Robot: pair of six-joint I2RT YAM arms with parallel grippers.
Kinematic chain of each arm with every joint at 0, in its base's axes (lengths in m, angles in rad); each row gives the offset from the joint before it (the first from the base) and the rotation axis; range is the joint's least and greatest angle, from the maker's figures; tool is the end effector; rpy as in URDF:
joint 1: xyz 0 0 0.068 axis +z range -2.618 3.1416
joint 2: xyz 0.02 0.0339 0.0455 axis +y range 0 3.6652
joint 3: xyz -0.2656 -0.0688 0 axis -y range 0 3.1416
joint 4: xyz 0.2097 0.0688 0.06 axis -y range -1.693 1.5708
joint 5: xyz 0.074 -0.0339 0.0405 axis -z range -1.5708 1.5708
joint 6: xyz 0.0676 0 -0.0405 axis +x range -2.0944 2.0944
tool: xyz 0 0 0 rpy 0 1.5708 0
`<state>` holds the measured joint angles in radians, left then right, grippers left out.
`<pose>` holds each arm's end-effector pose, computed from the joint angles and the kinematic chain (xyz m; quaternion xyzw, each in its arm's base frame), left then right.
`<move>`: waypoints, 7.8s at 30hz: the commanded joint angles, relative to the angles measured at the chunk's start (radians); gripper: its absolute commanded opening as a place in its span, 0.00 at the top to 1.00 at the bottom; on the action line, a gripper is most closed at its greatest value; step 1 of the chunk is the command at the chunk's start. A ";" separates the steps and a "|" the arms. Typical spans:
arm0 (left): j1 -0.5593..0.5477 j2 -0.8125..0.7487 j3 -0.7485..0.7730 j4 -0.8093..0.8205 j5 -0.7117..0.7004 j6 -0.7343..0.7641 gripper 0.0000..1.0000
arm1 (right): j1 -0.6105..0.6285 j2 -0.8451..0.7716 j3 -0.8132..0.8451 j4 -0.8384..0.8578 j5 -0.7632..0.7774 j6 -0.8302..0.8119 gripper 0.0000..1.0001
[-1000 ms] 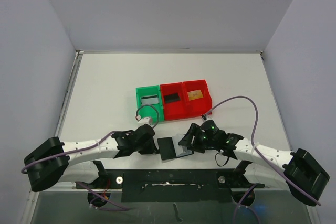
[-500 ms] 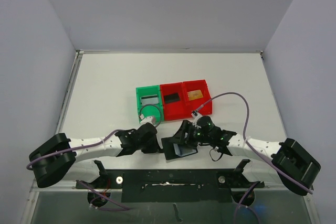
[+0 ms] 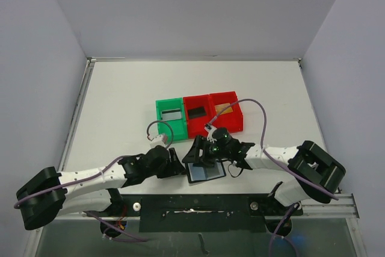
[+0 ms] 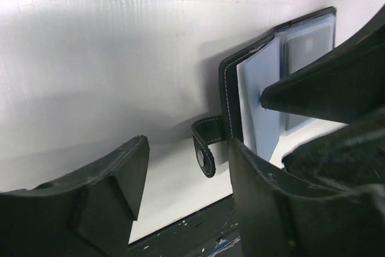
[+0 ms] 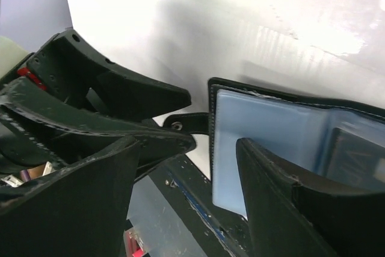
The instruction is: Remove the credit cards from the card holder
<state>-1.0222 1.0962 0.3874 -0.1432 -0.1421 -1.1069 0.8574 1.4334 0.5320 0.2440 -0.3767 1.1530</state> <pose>0.1071 -0.1568 0.1527 -0.0645 0.9319 -0.2746 0.2282 0.1573 0.2198 0.1658 0.0482 0.8842 0.4558 0.0903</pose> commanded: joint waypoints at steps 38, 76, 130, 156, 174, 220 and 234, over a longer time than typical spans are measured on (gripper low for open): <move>-0.055 0.268 0.177 0.064 -0.022 0.042 0.77 | -0.170 -0.417 -0.067 -0.483 0.216 -0.122 0.59; -0.052 0.226 0.169 0.052 0.021 0.069 0.87 | -0.011 -0.221 0.070 -0.629 0.344 -0.128 0.55; -0.042 0.267 0.150 0.106 0.037 0.054 0.90 | 0.031 -0.096 0.206 -0.639 0.245 -0.226 0.55; -0.039 0.229 0.147 0.083 0.003 0.028 0.91 | 0.032 -0.155 0.059 -0.287 0.065 -0.052 0.57; -0.038 -0.001 0.167 -0.126 -0.089 -0.008 0.59 | -0.061 -0.388 -0.072 -0.297 0.241 -0.022 0.45; -0.006 0.319 0.079 0.627 0.223 -0.186 0.50 | -0.279 -0.500 -0.129 -0.371 0.097 -0.184 0.59; -0.007 0.347 0.052 0.671 0.207 -0.213 0.50 | -0.277 -0.500 -0.205 -0.297 0.030 -0.132 0.69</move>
<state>-1.0321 1.4479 0.4473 0.4503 0.0654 -1.3071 0.5831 0.9165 0.3305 -0.1352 -0.2981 1.0050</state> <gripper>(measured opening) 0.502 0.324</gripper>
